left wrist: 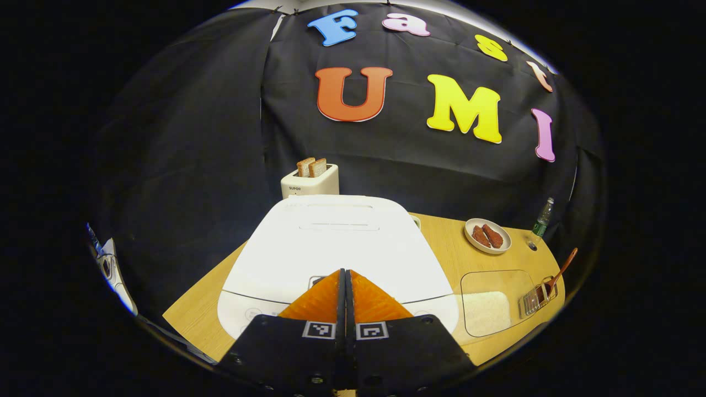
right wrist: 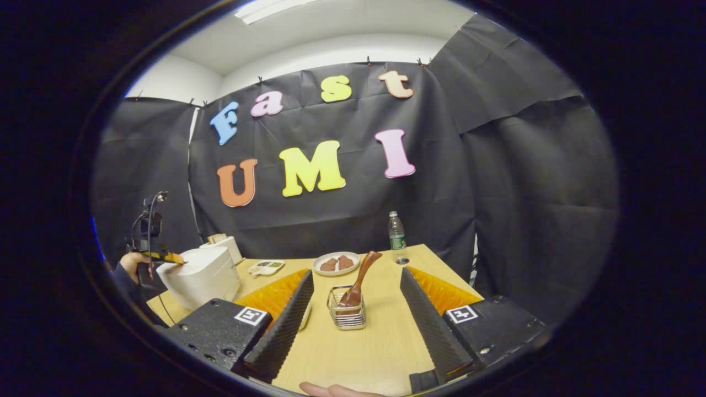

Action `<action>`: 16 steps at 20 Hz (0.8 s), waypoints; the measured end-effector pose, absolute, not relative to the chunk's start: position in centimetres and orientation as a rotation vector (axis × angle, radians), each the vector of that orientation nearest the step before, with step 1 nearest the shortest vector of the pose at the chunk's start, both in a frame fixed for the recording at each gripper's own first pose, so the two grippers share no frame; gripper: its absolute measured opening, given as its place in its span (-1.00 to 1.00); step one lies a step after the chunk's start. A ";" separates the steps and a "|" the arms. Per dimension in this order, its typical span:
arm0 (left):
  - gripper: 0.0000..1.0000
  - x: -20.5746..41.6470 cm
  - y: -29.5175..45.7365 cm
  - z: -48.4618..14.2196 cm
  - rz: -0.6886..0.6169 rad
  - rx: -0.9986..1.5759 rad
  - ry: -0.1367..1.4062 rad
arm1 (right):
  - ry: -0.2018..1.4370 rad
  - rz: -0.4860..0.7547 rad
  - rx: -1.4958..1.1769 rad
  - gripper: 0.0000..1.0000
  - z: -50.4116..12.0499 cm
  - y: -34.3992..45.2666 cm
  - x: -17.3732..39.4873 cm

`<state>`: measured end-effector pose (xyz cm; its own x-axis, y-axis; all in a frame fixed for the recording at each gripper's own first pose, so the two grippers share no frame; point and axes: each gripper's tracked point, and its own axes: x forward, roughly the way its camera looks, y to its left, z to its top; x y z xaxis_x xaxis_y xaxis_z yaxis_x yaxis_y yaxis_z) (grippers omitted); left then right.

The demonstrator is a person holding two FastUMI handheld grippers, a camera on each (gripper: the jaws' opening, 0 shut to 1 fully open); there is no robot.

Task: Close the left gripper, press the button to open the rice cooker; take a wooden spoon from the chopstick holder with the right hand, scoop a spoonful of rice and pour it into the rice cooker, then put the wooden spoon back into the chopstick holder.

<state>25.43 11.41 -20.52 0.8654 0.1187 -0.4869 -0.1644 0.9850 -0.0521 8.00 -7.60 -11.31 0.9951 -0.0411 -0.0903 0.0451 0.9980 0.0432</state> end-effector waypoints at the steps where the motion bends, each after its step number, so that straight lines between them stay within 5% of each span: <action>1: -1.00 25.4 11.4 -20.3 0.146 -0.104 0.499 | 0.095 -0.048 0.044 0.96 -11.4 -7.9 7.8; 14: -1.00 19.7 10.2 -9.6 0.099 -0.043 0.270 | 0.121 0.014 0.080 1.00 -12.4 -7.0 7.4; 15: -0.81 19.0 9.5 -8.6 0.081 -0.039 0.232 | 0.132 0.012 0.088 1.00 -12.8 -7.1 7.5; 16: -0.38 17.7 9.0 -7.8 0.072 -0.026 0.200 | 0.141 0.006 0.080 1.00 -13.2 -7.3 7.6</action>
<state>17.73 9.00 -7.77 0.9774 0.0691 -0.1996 -0.0743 0.9971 -0.0187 7.64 -7.25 -13.19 0.9900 0.0114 -0.1404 -0.0001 0.9968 0.0801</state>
